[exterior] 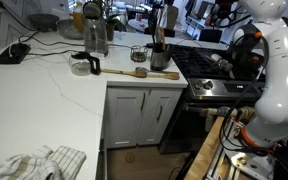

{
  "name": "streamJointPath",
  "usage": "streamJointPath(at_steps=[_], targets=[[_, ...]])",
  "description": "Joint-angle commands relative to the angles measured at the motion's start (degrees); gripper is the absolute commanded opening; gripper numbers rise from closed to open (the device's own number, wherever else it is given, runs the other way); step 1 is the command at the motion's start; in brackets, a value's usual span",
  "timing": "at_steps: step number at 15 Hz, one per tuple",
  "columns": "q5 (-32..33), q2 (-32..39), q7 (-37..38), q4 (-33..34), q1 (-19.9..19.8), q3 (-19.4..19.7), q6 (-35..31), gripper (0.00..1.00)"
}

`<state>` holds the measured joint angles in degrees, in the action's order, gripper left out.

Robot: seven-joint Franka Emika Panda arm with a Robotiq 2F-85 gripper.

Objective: Use the silver tongs to remove the silver ladle from the holder and place both utensils on the stove.

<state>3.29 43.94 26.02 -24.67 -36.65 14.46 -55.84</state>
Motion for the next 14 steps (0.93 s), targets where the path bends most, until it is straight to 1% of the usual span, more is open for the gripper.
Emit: streamJointPath(at_steps=[1,3,4,5,6,8,14], targets=[[0.30,-0.85,-0.50,-1.47,0.27,-0.13,-0.53,1.00],[0.30,-0.85,-0.79,-1.48,0.27,-0.15,-0.54,1.00],[2.10,-0.58,-4.44,-1.24,3.02,-0.30,-0.57,1.00],[2.95,-0.38,-6.36,-1.17,5.33,-0.57,-0.33,1.00],[3.08,0.04,-5.99,-1.19,8.15,-0.99,-0.03,1.00],[3.47,0.41,-7.68,-1.56,12.36,-1.48,0.23,1.00],[4.74,1.62,-10.40,-1.62,27.90,-4.39,-0.05,1.00]])
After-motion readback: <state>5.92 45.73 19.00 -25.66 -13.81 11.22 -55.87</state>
